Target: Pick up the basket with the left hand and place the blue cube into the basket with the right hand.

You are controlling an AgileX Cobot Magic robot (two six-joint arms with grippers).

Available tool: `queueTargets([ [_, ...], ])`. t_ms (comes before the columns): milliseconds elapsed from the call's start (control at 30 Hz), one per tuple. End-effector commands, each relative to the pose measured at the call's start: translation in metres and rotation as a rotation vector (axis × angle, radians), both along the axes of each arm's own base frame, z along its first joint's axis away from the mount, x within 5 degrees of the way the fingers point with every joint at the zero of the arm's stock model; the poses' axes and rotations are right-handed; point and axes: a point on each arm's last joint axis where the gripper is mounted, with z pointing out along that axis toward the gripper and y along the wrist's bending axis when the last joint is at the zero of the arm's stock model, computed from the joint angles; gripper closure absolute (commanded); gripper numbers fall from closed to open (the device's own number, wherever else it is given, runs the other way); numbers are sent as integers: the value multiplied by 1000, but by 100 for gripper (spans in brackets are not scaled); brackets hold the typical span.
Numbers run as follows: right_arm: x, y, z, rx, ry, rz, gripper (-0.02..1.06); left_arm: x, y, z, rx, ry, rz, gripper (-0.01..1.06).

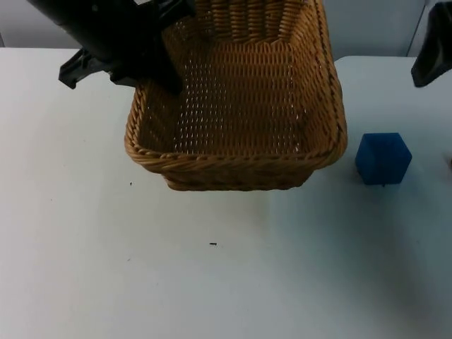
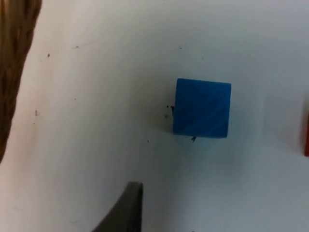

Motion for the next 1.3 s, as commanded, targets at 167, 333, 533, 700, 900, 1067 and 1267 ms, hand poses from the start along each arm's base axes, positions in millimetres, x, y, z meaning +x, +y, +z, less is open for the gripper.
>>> queueTargets([
  [167,31,7,-34,-13,17,4,0,-2,-3,8,-20,-14,12,105],
  [333,49,11,-57,-22,68,-3,0,-2,-3,8,-19,-14,11,105],
  [533,60,14,-83,-32,125,-10,0,-2,-3,7,-14,-16,8,105],
  [700,66,15,-106,-34,137,-9,1,-2,-2,7,-8,-19,6,105],
  [900,73,17,-125,-29,127,-9,2,-1,-2,7,-1,-25,7,105],
  [1067,81,19,-138,-18,126,-26,2,-1,-1,7,3,-29,5,105],
  [1267,92,22,-143,-8,124,-43,5,-1,-1,6,12,-31,0,105],
])
